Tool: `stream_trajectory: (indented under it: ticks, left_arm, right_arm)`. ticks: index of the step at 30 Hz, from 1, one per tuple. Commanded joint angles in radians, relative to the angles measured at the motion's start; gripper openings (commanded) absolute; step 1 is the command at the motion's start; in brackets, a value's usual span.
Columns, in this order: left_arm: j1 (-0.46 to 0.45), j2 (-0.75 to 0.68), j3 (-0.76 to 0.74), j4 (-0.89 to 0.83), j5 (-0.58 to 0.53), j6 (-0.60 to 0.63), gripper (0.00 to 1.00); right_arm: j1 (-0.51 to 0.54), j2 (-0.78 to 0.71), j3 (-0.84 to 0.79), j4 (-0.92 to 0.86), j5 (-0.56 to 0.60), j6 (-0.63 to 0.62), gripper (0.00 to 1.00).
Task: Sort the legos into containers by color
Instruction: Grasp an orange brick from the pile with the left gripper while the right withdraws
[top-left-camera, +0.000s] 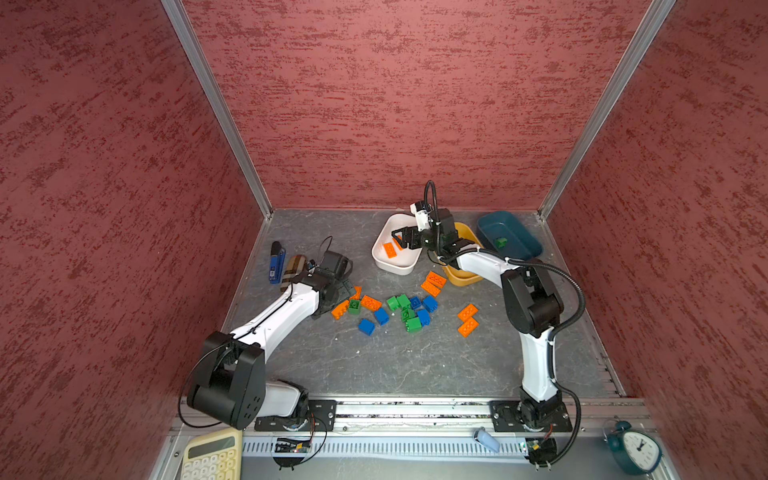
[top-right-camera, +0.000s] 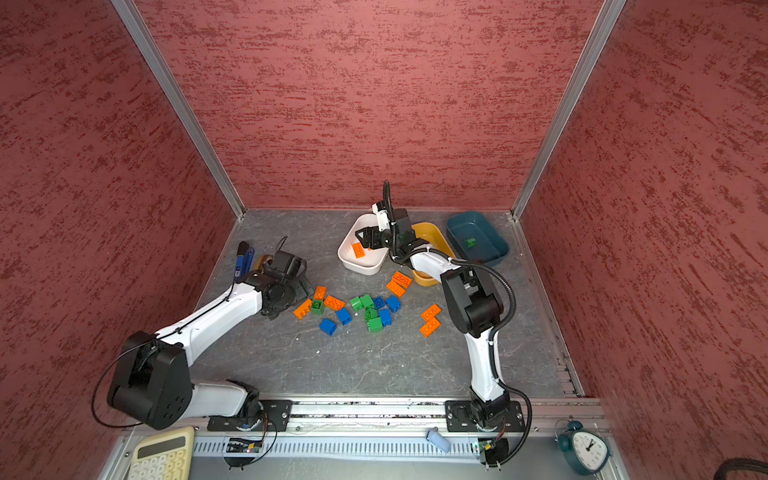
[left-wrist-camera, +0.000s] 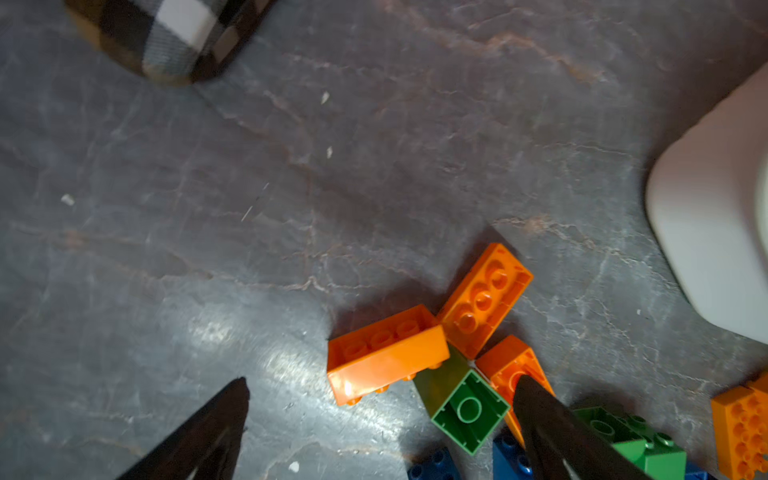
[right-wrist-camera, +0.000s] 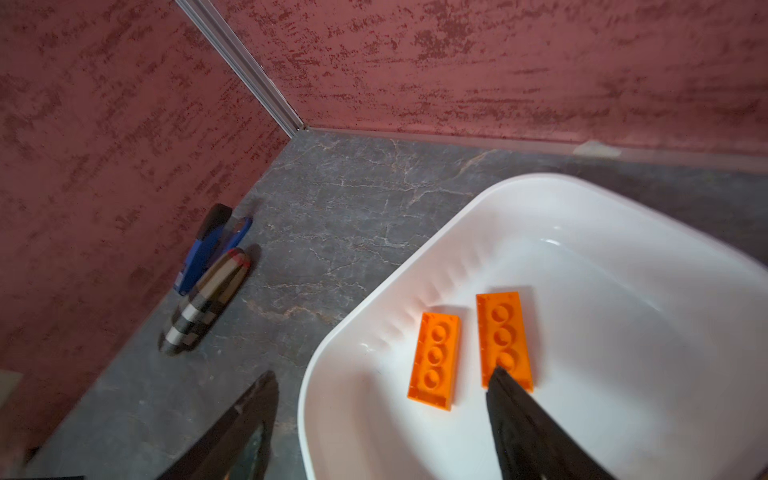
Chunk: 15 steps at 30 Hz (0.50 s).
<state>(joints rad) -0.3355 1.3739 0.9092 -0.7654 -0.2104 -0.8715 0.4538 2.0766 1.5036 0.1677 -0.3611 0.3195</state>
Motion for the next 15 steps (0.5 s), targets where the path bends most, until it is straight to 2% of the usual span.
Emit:
stream_trajectory:
  ticks: [1, 8, 15]
  left_arm:
    - [-0.001, 0.015, 0.04, -0.116, -0.01, -0.166, 1.0]
    - [-0.025, 0.021, 0.042, -0.107, -0.022, -0.283, 1.0]
    - [-0.052, 0.105, 0.076, -0.142, -0.045, -0.362, 0.99]
  right_arm:
    - [0.002, -0.109, -0.059, 0.04, 0.041, -0.011, 0.99]
    - [0.002, -0.241, -0.229, 0.132, 0.085, 0.009, 0.99]
    - [0.001, -0.331, -0.319, 0.127, 0.144, -0.04, 0.99]
